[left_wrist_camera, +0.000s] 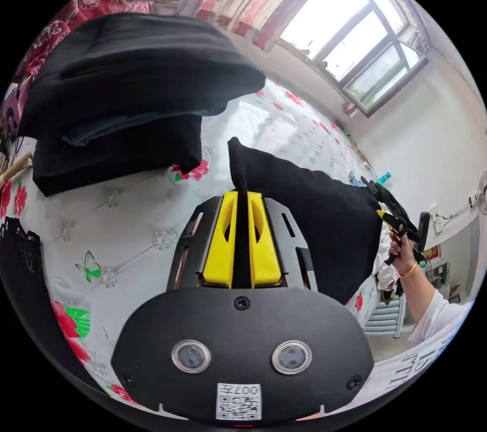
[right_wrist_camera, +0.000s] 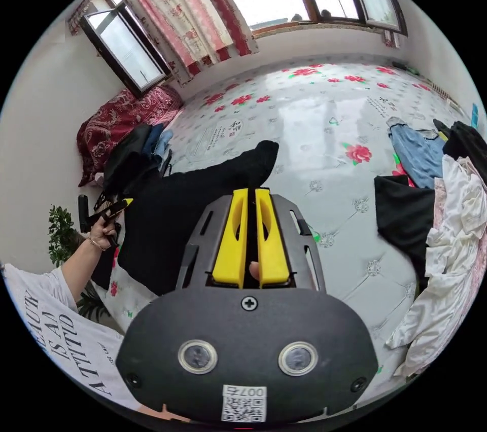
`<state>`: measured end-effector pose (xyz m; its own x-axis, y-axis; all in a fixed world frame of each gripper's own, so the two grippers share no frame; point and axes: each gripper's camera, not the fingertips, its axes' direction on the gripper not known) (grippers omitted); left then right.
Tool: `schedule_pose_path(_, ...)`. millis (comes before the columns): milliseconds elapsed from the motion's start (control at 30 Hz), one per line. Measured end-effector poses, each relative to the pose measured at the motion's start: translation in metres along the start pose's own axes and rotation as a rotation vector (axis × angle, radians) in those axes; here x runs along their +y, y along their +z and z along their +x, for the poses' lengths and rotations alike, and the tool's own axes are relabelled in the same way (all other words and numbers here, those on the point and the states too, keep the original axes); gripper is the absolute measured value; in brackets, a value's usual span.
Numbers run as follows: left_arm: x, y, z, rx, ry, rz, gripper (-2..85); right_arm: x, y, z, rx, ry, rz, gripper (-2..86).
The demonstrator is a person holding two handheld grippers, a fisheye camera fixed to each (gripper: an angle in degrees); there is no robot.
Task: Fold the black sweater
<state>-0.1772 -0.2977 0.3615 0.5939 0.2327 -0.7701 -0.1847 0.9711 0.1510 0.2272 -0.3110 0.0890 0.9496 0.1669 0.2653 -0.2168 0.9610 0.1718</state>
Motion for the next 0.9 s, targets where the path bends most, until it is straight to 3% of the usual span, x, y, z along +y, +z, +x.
schedule_pose_path(67,0.01,0.026,-0.009,-0.126,-0.107,-0.122,4.3,0.003,0.021,0.016,0.038,0.073,-0.08,3.5)
schedule_pose_path(267,0.097,-0.017,0.014,-0.161,0.013,-0.021,6.0,0.089,-0.011,0.053,-0.085,0.179,0.003,7.4)
schedule_pose_path(433,0.154,-0.047,0.034,0.027,-0.008,-0.018,4.8,0.179,-0.029,0.112,-0.232,0.476,0.001,9.9)
schedule_pose_path(567,0.154,-0.03,0.108,0.223,0.125,-0.014,2.1,0.212,-0.008,0.14,-0.351,0.657,0.0,11.3)
schedule_pose_path(633,0.156,-0.002,0.13,0.186,0.171,-0.061,0.6,0.207,0.006,0.142,-0.394,0.671,-0.006,11.6)
schedule_pose_path(700,0.166,0.049,0.133,0.053,0.179,-0.226,-0.4,0.199,0.025,0.143,-0.395,0.691,-0.015,11.1)
schedule_pose_path(767,0.183,0.062,0.113,0.121,0.106,-0.166,-0.8,0.199,0.034,0.149,-0.408,0.739,0.001,9.8)
schedule_pose_path(833,0.178,0.056,0.109,0.151,0.049,-0.22,-0.9,0.201,0.042,0.153,-0.447,0.779,-0.004,8.2)
schedule_pose_path(900,0.177,0.038,0.119,0.098,0.075,-0.2,-0.9,0.203,0.046,0.153,-0.456,0.764,0.012,6.2)
